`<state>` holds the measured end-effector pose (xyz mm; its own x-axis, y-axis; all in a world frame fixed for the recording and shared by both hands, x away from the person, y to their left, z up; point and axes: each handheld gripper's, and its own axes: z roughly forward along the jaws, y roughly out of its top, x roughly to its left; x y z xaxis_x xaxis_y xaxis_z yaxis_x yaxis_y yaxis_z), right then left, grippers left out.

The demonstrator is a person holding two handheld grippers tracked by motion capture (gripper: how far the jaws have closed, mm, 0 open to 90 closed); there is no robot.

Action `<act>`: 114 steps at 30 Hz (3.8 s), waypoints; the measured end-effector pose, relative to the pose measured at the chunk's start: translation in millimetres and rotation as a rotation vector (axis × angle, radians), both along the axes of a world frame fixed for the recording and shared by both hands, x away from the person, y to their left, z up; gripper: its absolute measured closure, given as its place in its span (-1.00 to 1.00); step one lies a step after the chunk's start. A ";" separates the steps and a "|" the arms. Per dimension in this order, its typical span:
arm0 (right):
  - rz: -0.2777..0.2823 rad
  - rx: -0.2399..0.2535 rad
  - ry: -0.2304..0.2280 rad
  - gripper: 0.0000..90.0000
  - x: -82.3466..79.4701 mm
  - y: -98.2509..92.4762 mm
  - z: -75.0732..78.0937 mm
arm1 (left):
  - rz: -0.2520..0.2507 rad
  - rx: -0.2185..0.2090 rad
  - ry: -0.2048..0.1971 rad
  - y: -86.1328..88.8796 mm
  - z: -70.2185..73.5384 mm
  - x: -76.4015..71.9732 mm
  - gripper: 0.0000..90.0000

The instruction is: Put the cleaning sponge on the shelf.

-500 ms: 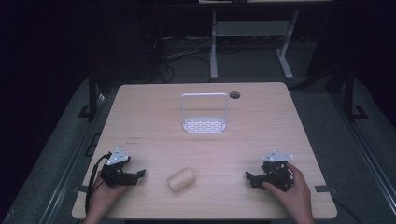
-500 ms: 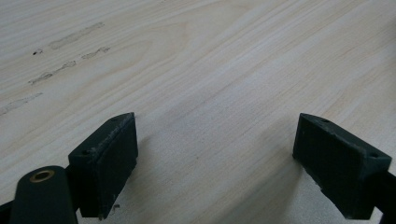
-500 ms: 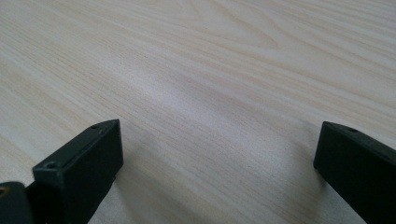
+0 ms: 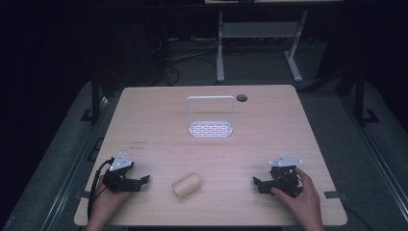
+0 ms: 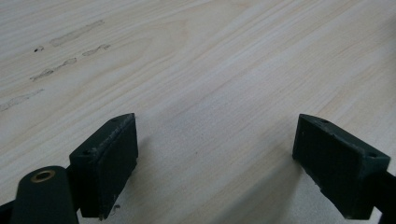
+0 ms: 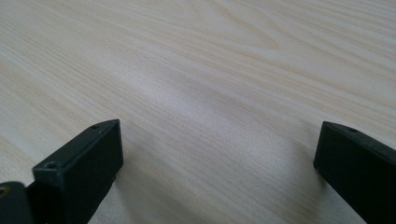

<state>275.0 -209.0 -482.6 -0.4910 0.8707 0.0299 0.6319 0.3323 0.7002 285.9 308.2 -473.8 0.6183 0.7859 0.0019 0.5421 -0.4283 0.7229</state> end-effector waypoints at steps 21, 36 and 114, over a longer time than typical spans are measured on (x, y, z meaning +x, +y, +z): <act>0.000 0.000 0.000 -0.98 0.0 0.0 0.0 | -0.004 -0.009 -0.010 4.0 9.6 -15.0 -0.69; -0.001 0.001 0.000 -0.98 0.0 0.1 0.0 | -0.064 -0.015 0.007 -10.1 16.2 -24.7 -0.69; -0.001 0.001 0.000 -0.98 0.0 0.1 0.0 | -0.360 0.028 0.129 -97.1 35.3 -30.3 -0.70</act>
